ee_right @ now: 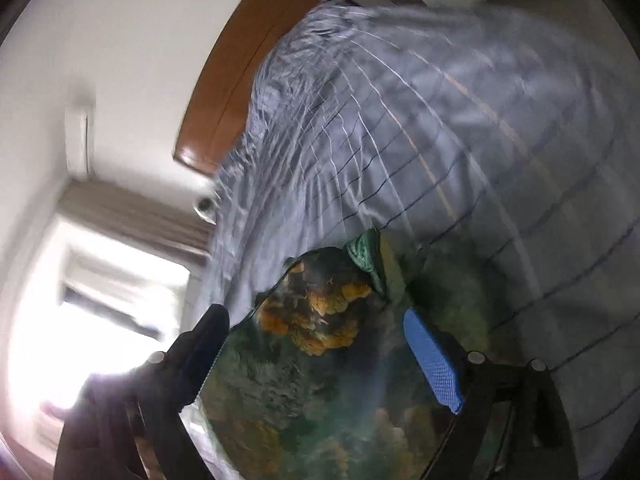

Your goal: Fold large clothes

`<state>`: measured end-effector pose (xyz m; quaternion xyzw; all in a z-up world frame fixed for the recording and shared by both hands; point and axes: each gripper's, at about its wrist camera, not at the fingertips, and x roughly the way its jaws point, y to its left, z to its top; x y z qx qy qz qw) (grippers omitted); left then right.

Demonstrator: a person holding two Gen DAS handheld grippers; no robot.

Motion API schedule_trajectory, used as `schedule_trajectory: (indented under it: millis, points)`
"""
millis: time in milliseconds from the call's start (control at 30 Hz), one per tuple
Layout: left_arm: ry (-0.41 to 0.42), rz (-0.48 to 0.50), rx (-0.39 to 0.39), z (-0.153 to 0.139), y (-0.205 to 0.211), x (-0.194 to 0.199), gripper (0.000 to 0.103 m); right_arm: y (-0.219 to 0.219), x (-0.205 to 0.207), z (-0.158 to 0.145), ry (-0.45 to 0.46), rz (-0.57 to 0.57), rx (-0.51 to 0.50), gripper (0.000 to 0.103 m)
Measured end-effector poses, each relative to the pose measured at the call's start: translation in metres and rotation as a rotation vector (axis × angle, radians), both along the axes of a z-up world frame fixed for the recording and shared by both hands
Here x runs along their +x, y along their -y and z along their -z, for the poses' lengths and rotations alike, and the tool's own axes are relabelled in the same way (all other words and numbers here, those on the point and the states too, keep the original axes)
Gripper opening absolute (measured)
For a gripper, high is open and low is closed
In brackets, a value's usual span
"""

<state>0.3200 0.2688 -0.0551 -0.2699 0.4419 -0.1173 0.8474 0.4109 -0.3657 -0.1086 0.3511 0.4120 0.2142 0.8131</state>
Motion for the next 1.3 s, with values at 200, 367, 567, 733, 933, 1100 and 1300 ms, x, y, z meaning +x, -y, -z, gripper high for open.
schedule_trajectory:
  millis: [200,367,567,733,933,1100,1300]
  points:
    - [-0.130,0.011,0.246,0.049,0.042,0.038,0.074,-0.069,0.004,0.012,0.030,-0.186,-0.490,0.091]
    - [-0.172,-0.042,0.366,0.058,0.056,0.042,0.008,-0.094,0.007,0.020,0.019,-0.150,-0.644,0.015]
    - [0.051,-0.158,0.398,-0.012,0.046,0.015,0.008,-0.101,-0.028,-0.042,0.223,-0.087,-0.794,0.013]
    - [0.184,-0.209,0.582,-0.013,0.066,0.034,0.008,-0.123,-0.014,-0.081,0.369,0.008,-0.872,0.013]
    - [0.062,-0.194,0.649,0.082,0.056,0.066,0.009,-0.142,0.027,-0.011,0.246,-0.009,-1.036,0.013]
    - [0.099,-0.216,0.618,0.102,0.053,0.056,0.012,-0.147,0.036,0.048,0.204,-0.045,-1.024,0.013]
    - [0.111,-0.223,0.588,0.111,0.049,0.055,0.014,-0.139,0.045,0.070,0.190,-0.020,-0.933,0.014]
